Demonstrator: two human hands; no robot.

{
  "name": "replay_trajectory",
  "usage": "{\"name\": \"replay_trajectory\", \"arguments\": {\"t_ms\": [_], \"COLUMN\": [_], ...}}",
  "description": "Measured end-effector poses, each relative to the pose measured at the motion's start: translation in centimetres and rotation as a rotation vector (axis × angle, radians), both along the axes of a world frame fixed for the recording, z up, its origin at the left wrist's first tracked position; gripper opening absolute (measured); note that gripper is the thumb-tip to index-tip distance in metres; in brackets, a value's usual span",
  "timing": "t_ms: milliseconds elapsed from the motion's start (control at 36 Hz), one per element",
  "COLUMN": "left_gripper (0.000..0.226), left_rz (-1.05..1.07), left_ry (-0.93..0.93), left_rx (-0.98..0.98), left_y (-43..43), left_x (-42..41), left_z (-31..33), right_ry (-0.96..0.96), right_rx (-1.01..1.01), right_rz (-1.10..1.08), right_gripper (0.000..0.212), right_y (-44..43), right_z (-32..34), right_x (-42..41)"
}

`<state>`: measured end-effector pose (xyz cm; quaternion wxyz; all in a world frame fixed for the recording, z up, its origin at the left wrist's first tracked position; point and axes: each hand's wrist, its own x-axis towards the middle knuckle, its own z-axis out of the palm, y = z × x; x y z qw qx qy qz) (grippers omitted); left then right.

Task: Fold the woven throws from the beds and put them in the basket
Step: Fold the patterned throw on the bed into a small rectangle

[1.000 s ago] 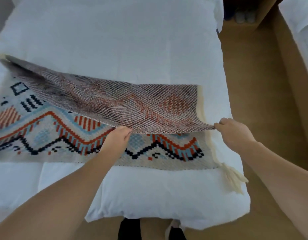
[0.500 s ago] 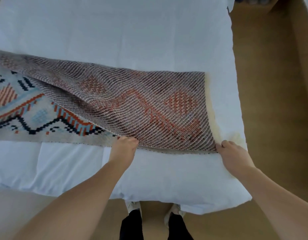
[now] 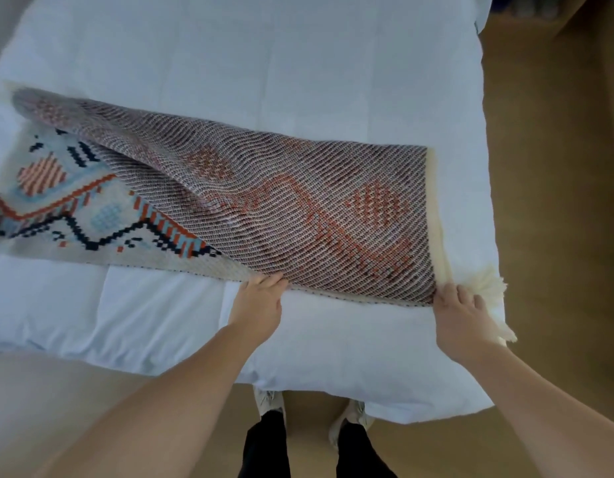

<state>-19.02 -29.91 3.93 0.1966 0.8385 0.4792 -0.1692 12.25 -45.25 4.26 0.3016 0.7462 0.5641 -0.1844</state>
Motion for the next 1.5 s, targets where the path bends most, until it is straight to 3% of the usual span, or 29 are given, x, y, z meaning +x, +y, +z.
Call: {"name": "replay_trajectory", "arguments": {"t_ms": [222, 556, 778, 1084, 1501], "left_gripper": [0.048, 0.043, 0.041, 0.037, 0.038], "left_rz": [0.189, 0.518, 0.619, 0.662, 0.644], "left_ry": [-0.048, -0.308, -0.473, -0.455, -0.372], "left_rx": [0.038, 0.103, 0.139, 0.191, 0.167], "left_y": [-2.2, -5.1, -3.5, 0.5, 9.2], "left_x": [-3.5, -14.5, -25.1, -41.5, -43.3], "left_z": [7.2, 18.9, 23.3, 25.3, 24.2], "right_ry": [0.125, 0.403, 0.462, 0.554, 0.593], "right_rx": [0.038, 0.297, 0.538, 0.593, 0.569], "right_rz": [-0.020, 0.008, 0.002, 0.043, 0.070], "right_gripper": [0.055, 0.015, 0.021, 0.027, 0.025], "right_y": [0.7, 5.4, 10.0, 14.7, 24.2], "right_z": [5.3, 18.0, 22.5, 23.7, 21.8], "right_x": [-2.5, -16.5, -28.6, -44.5, -46.8]}}
